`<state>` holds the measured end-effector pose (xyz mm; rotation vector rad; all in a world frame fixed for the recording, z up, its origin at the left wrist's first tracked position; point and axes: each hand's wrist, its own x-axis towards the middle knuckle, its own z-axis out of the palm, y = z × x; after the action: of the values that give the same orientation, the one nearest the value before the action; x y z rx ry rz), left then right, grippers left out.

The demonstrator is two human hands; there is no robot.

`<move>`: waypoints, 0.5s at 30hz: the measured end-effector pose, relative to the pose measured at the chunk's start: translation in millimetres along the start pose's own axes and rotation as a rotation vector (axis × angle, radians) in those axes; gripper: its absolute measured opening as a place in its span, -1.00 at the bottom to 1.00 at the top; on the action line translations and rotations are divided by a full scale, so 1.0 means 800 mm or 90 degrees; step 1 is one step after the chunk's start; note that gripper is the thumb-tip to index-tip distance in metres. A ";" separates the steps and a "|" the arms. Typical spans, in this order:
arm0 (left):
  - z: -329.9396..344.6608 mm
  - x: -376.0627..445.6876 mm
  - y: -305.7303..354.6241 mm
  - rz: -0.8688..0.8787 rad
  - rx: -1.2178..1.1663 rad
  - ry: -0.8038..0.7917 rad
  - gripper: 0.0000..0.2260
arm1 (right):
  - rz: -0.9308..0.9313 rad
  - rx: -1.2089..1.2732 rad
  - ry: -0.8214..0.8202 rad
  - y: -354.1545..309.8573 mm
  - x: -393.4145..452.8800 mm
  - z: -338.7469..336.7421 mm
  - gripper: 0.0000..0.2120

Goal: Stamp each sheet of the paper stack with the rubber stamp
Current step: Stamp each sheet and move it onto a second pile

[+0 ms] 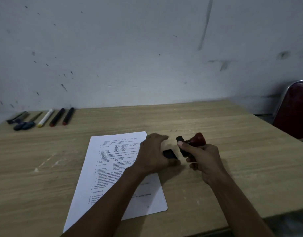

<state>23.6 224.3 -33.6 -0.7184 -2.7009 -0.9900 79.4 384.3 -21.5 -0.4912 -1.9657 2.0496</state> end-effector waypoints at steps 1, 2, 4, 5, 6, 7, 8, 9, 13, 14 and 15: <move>-0.006 -0.002 0.006 0.022 -0.060 0.021 -0.21 | -0.012 -0.010 -0.007 -0.002 -0.002 0.002 -0.72; -0.012 -0.002 0.011 0.049 -0.100 0.038 -0.22 | -0.023 -0.024 -0.016 -0.003 -0.004 0.004 -0.74; -0.021 -0.001 0.020 0.094 -0.112 0.052 -0.26 | -0.040 -0.059 -0.033 -0.007 -0.008 0.011 -0.77; -0.025 0.000 0.024 0.105 -0.107 0.048 -0.29 | -0.048 -0.075 -0.042 -0.009 -0.011 0.015 -0.79; -0.029 0.000 0.027 0.108 -0.102 0.042 -0.33 | -0.056 -0.086 -0.049 -0.011 -0.014 0.019 -0.80; -0.033 0.000 0.028 0.108 -0.094 0.037 -0.38 | -0.064 -0.091 -0.054 -0.013 -0.016 0.023 -0.82; -0.035 0.000 0.027 0.110 -0.084 0.039 -0.43 | -0.071 -0.092 -0.059 -0.014 -0.018 0.025 -0.83; -0.037 -0.001 0.026 0.115 -0.075 0.044 -0.48 | -0.074 -0.092 -0.064 -0.016 -0.018 0.028 -0.83; -0.047 -0.011 0.017 0.135 -0.100 0.108 -0.52 | -0.078 -0.112 -0.097 -0.021 -0.024 0.036 -0.81; -0.050 -0.015 0.015 0.131 -0.118 0.130 -0.52 | -0.087 -0.113 -0.105 -0.023 -0.026 0.039 -0.81; -0.053 -0.018 0.013 0.121 -0.135 0.145 -0.50 | -0.107 -0.120 -0.107 -0.025 -0.027 0.040 -0.82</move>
<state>41.4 198.5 -0.3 -0.8259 -2.3109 -1.2387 84.9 346.9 0.7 -0.1865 -2.2275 1.8663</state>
